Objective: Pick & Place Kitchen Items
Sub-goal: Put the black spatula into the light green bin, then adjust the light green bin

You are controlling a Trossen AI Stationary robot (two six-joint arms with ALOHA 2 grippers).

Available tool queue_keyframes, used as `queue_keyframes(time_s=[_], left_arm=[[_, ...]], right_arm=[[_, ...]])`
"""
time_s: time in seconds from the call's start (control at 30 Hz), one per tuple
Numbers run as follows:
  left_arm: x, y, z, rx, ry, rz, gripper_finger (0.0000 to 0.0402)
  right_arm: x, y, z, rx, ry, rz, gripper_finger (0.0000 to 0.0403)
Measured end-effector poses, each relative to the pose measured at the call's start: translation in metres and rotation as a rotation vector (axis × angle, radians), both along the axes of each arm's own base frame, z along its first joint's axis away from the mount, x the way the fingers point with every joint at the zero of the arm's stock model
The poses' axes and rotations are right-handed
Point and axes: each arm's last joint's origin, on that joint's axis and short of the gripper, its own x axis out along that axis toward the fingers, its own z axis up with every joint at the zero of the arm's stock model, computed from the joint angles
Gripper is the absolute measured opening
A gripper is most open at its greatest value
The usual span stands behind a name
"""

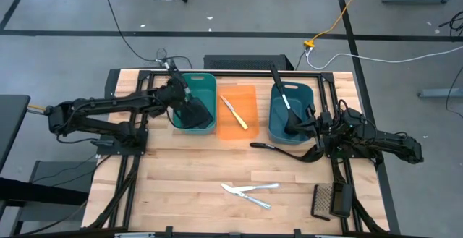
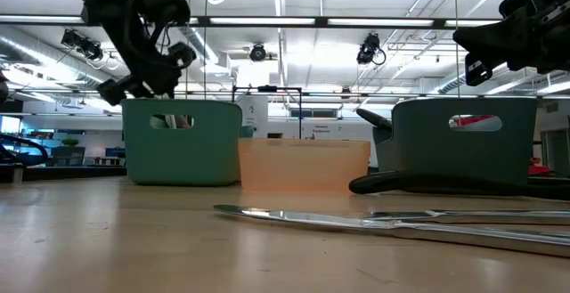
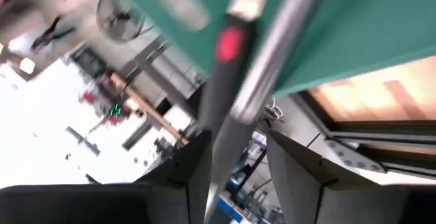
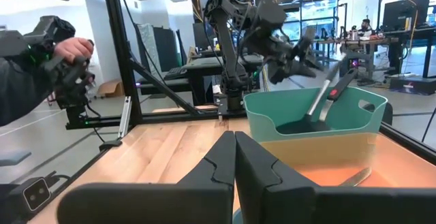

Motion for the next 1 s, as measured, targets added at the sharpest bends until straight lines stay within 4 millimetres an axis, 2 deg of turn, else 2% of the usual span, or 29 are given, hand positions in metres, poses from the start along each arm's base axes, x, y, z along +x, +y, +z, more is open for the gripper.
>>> queue_keyframes(time_s=[0.17,0.27,0.4,0.5,0.63,0.73,0.87,1.0], left_arm=[[0.001,-0.005,0.025,0.046,-0.116,0.051,0.0134],[-0.001,-0.013,0.045,0.0,-0.269,0.063,0.0131],[0.001,-0.032,0.07,-0.29,-0.64,0.111,0.0115],[0.008,-0.046,0.083,-0.665,-0.867,0.228,0.0089],[0.023,-0.066,0.086,-1.017,-0.959,0.333,0.0056],[0.032,-0.083,0.077,-1.104,-0.91,0.366,0.0054],[0.045,-0.096,0.064,-1.136,-0.841,0.416,0.0089],[0.058,-0.1,0.045,-1.114,-0.748,0.45,0.0151]], right_arm=[[0.0,0.0,0.0,-0.002,0.0,-0.001,0.0007],[0.0,0.0,0.0,-0.004,0.0,-0.001,0.0007],[0.0,0.0,0.0,-0.019,-0.001,-0.003,0.0007],[0.0,0.0,0.0,-0.017,-0.001,-0.003,0.0007],[0.0,0.0,0.0,-0.02,-0.001,-0.004,0.0007],[0.0,0.0,0.0,-0.041,-0.003,-0.006,0.0007],[0.0,0.0,0.0,-0.043,-0.004,-0.006,0.0007],[0.0,0.0,0.0,-0.04,-0.004,-0.006,0.0007]])
